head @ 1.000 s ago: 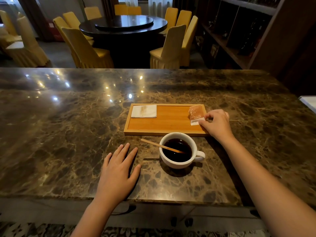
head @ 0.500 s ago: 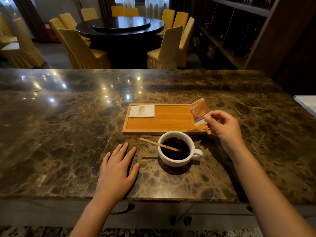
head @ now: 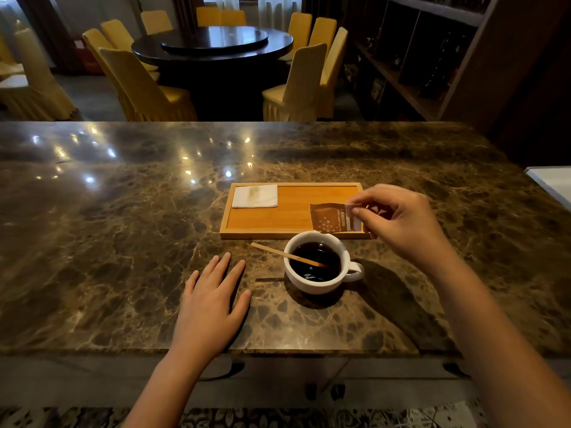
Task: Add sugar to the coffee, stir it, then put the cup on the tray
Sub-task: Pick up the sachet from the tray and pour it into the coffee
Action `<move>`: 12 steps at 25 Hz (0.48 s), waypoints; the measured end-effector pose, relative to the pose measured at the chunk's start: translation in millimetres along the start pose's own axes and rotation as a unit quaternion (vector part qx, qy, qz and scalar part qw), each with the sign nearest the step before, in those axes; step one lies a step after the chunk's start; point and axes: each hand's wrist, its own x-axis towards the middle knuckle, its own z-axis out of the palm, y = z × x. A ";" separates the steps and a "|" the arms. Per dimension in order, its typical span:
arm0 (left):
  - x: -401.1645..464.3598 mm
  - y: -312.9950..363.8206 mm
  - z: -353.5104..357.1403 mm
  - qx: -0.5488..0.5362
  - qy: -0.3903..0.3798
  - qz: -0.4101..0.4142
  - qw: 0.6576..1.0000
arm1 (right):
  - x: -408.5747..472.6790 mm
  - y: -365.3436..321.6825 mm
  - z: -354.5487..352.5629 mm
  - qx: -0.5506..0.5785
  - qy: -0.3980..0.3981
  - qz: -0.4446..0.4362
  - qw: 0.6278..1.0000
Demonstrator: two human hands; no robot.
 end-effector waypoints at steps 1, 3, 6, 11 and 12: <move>0.0 -0.2 0.3 0.001 -0.002 0.000 1.000 | 0.6 -1.5 0.1 -0.016 0.001 -0.014 1.000; -0.1 -0.5 0.5 0.002 -0.003 0.000 1.000 | 1.6 -2.2 0.0 -0.020 0.004 -0.025 0.999; -0.1 -0.1 -0.1 -0.002 -0.001 0.000 1.000 | 1.2 -0.3 0.7 -0.017 0.000 -0.029 0.999; -0.5 0.6 -0.8 -0.001 -0.001 0.000 1.000 | -4.3 4.7 6.3 0.017 -0.003 -0.010 1.000; -0.5 0.4 -1.0 -0.002 -0.002 -0.001 1.000 | -5.5 6.9 7.9 0.041 -0.004 0.010 0.999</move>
